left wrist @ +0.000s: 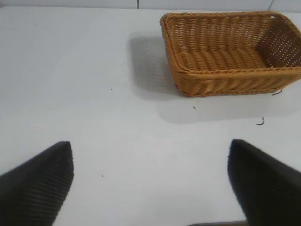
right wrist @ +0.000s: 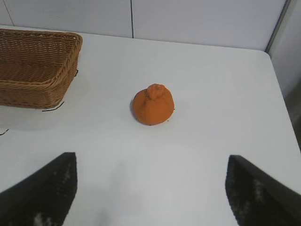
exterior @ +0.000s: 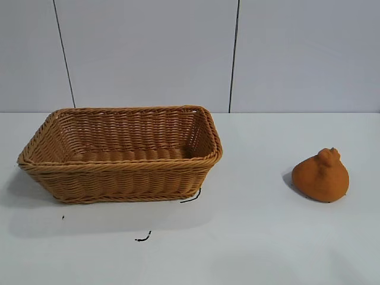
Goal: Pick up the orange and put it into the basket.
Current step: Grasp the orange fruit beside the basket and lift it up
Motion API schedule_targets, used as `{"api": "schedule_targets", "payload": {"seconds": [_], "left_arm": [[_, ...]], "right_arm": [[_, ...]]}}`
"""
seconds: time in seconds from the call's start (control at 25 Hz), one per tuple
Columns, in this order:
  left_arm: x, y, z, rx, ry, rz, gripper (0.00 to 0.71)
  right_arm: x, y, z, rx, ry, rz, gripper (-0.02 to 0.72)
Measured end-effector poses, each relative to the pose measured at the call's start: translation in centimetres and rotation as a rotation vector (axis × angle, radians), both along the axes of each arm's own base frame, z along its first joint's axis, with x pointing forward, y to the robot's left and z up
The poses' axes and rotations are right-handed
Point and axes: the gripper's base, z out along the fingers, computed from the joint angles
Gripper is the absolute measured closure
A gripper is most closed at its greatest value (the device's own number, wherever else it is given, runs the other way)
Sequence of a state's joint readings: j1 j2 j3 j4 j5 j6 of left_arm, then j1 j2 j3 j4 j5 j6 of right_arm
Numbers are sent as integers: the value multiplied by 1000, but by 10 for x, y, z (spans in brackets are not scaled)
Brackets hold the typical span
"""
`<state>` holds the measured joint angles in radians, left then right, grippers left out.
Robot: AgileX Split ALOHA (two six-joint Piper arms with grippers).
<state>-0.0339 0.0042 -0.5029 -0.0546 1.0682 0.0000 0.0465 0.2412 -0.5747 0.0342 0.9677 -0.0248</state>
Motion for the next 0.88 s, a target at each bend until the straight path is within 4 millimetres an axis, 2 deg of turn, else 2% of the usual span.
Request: {"api": "schedule_targets", "payload": {"seconds": [0.16, 0.4, 0.52, 0.68, 0.8, 0.88], "left_arm": [[0, 0, 0, 0, 0, 0, 71], [0, 0, 0, 0, 1, 0, 71], [0, 0, 0, 0, 1, 0, 71], [0, 0, 0, 0, 1, 0, 71], [0, 0, 0, 0, 1, 0, 71], [0, 0, 0, 0, 1, 0, 71]], "right_arm": [[54, 2, 13, -7, 190, -6, 92], [159, 9, 16, 15, 449, -7, 92], [210, 14, 6, 39, 541, -6, 92], [267, 18, -15, 59, 628, -6, 92], [301, 20, -36, 67, 685, -8, 92], [317, 21, -53, 68, 726, -11, 92]]}}
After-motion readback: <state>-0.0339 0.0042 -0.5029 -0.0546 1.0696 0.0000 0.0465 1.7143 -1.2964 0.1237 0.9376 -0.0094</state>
